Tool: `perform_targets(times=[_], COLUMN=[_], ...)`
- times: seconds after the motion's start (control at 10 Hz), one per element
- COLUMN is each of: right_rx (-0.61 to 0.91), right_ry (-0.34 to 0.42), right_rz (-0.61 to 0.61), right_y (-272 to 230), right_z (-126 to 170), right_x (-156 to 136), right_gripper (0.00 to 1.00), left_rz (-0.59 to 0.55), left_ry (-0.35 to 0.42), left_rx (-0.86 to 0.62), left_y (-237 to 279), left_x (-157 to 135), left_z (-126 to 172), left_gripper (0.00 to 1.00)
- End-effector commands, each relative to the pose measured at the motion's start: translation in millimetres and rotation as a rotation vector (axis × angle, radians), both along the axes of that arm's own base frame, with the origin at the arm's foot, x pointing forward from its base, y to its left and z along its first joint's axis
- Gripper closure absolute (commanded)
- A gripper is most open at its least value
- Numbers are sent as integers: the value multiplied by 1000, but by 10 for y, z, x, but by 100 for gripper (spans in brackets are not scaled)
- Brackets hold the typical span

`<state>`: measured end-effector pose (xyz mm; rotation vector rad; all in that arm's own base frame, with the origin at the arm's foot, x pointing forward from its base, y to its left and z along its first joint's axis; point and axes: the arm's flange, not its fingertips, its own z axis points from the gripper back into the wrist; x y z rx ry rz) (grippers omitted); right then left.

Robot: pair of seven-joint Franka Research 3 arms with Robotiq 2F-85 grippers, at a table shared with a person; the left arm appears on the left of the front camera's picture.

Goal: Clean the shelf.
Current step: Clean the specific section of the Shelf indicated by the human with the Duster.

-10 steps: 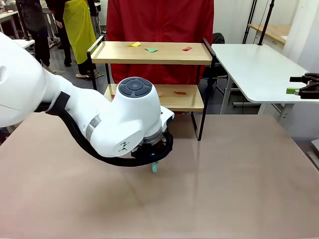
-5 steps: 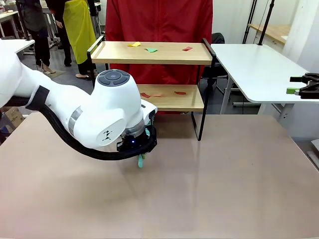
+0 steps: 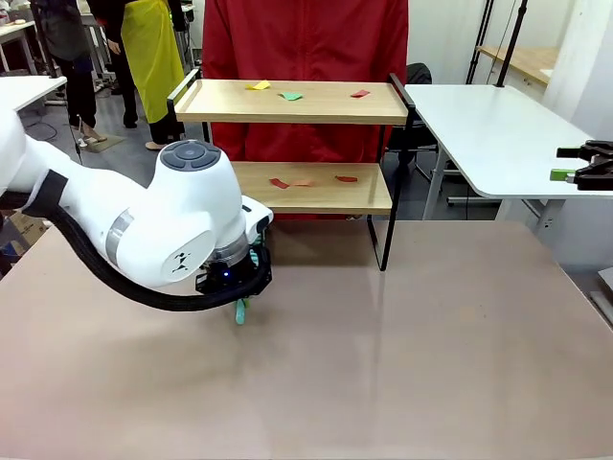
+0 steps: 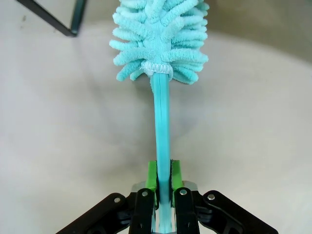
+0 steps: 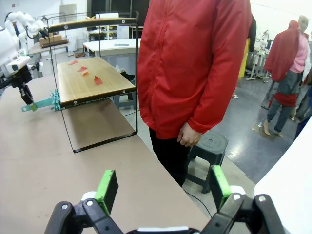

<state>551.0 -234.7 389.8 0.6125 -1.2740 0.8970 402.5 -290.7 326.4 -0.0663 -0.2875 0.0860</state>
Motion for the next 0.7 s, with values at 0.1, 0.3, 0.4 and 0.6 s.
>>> perform_targets(times=[0.1,0.3,0.4,0.6], right_rx=[-3,-3,-3,-3], right_ry=[0,0,0,0], right_rz=[4,4,4,4], right_y=[23,23,23,23], right_z=[24,24,24,24], right_x=[-18,-18,-18,-18], right_gripper=[0,0,0,0], left_rz=[27,55,63,83], left_ry=[-2,-13,-22,-58], left_rx=[25,32,42,37], left_y=[729,997,1072,1130], left_x=[-509,-567,-569,-592], left_z=[531,625,674,733], left_gripper=[87,87,87,87])
